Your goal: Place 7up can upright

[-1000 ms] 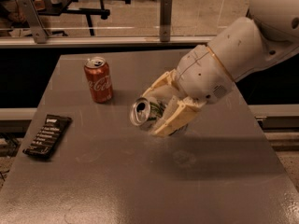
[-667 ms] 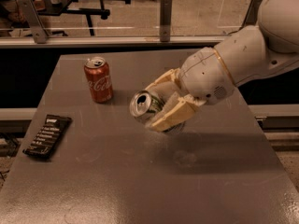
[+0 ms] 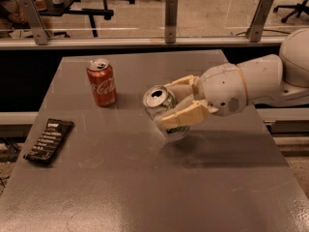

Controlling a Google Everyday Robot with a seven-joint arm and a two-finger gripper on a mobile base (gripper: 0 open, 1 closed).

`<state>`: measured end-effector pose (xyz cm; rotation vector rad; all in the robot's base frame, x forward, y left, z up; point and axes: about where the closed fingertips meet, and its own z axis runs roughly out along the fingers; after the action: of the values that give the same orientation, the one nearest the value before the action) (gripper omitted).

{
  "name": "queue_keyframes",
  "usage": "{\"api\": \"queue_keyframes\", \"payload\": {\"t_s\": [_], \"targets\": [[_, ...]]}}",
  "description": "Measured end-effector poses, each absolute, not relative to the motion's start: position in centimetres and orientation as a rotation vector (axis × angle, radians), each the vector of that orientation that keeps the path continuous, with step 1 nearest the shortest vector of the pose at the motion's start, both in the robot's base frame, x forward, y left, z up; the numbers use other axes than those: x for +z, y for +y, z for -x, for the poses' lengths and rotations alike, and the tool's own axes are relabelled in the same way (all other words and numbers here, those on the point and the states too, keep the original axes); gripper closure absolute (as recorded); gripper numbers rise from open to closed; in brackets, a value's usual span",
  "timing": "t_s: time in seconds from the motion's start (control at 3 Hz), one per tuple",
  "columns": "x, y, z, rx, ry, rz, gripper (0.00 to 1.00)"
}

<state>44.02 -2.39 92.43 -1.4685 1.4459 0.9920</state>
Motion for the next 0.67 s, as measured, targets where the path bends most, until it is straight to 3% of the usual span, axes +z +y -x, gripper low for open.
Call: {"api": "queue_keyframes", "payload": {"t_s": [0.67], "targets": [[91.70, -4.15, -45.70, 1.110, 1.321, 1.294, 1.00]]}}
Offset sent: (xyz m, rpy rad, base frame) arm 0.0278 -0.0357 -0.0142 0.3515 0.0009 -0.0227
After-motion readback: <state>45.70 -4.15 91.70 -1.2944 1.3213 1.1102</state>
